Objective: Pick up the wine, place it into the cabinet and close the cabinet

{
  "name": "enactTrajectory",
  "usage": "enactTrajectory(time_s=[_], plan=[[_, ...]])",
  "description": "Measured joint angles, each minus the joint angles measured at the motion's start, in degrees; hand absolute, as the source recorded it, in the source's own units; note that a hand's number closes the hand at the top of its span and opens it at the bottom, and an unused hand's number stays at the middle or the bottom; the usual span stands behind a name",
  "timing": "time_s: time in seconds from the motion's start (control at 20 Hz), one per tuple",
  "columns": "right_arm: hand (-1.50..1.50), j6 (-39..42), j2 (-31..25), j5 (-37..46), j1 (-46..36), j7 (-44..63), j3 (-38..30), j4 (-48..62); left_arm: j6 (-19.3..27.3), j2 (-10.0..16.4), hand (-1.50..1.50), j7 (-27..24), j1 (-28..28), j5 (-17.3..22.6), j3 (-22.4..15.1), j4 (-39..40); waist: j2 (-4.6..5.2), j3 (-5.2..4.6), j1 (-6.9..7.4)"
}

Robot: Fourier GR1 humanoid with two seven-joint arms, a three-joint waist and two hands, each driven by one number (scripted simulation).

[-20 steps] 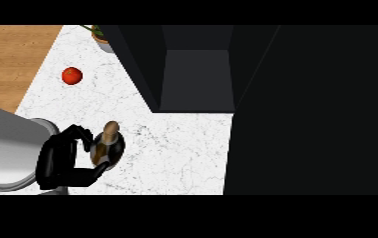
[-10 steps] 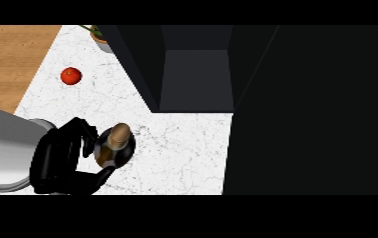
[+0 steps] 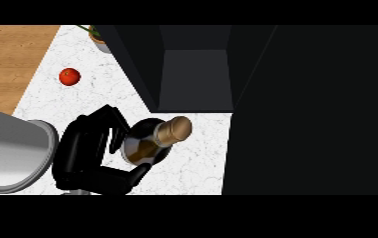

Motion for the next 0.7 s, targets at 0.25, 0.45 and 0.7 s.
enactTrajectory(time_s=[0.25, 0.45, 0.7], plan=[[-1.50, 0.62, -0.16, -0.14, 0.66, -0.61, -0.71, 0.10, 7.62, -0.22, 1.50, 5.03, -4.87, -0.34, -6.71, -2.26, 0.03, 0.00, -0.12], [-1.50, 1.27, 0.05, -0.27, 1.71, -1.85, -0.94, 0.17, 16.10, -0.28, 1.50, 6.77, -9.68, -0.92, -12.62, -1.24, 0.05, 0.00, -0.25], [-1.50, 1.23, 0.37, -0.37, 1.90, -2.02, -0.83, 0.17, 22.92, -0.30, 1.50, 7.50, -16.70, -0.67, -15.15, 2.94, 0.09, -0.01, -0.30]])
